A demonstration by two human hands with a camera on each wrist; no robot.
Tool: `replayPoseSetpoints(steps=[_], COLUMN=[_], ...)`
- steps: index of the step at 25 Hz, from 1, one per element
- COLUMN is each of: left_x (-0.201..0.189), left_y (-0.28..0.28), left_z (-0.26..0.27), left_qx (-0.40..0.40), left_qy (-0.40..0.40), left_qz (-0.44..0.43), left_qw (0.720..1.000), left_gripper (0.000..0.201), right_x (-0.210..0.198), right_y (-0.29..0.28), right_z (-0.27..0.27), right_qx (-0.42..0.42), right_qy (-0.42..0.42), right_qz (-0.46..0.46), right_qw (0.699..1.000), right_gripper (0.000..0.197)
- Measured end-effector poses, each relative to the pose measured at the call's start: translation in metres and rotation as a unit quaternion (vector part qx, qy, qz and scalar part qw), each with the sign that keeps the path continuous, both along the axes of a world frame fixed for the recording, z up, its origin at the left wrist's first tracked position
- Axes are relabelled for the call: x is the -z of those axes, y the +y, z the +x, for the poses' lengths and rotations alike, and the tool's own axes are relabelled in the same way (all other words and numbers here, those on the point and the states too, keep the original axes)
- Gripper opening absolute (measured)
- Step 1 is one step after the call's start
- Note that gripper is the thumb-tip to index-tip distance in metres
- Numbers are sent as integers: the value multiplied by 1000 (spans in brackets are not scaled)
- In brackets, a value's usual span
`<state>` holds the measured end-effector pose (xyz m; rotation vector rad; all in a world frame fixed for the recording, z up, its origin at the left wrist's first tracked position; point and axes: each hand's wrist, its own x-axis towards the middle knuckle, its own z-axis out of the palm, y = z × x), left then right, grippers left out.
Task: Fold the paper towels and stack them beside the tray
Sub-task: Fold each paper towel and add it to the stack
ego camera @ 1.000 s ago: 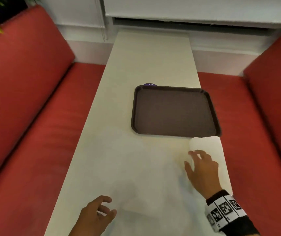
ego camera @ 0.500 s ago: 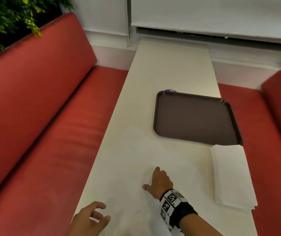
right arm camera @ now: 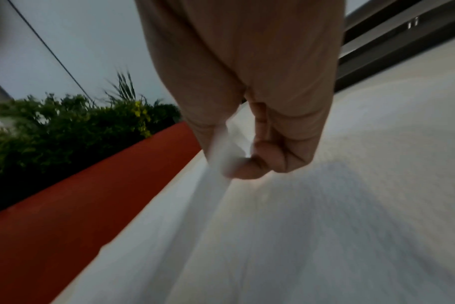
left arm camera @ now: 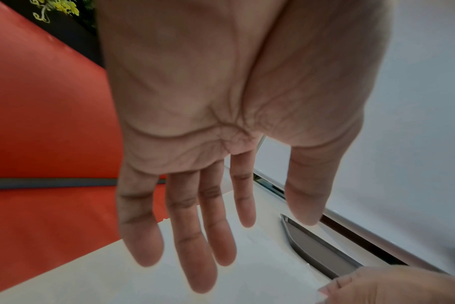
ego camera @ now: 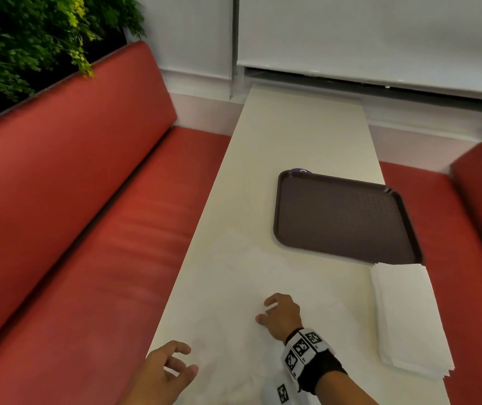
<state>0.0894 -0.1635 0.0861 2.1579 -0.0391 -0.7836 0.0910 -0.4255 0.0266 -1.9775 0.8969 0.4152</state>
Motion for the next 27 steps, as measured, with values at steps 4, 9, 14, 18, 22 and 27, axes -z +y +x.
replayPoseSetpoints(steps=[4,9,14,18,22,27], left_x=[0,-8,-23,-56,-88,-108], left_y=[-1,-25,-80,-124,-142,-143], left_z=[7,23,50,69,81,98], left_qx=[-6,4,8,-10,9,30], left_qy=[-8,2,35,173,125,36], left_qz=[-13,-62,-196,-388,-452,-430], left_qw=[1000,998,980,905,883,901], left_gripper=[24,30,84,72,63,52], right_x=[-38,-109,-183,-201,-193,-202], right_y=[-23,-51,-60,-69,-83,-99], right_z=[14,17,2,-16,-30,-39], right_qx=[-85,-49,60,127,121,46], right_qy=[-89,-253,-342,-340,-369,-375], right_qz=[-78,-65,192,268,253,189], right_qw=[989,964,918,892,886,906], right_gripper=[11,15,20,41,22,29])
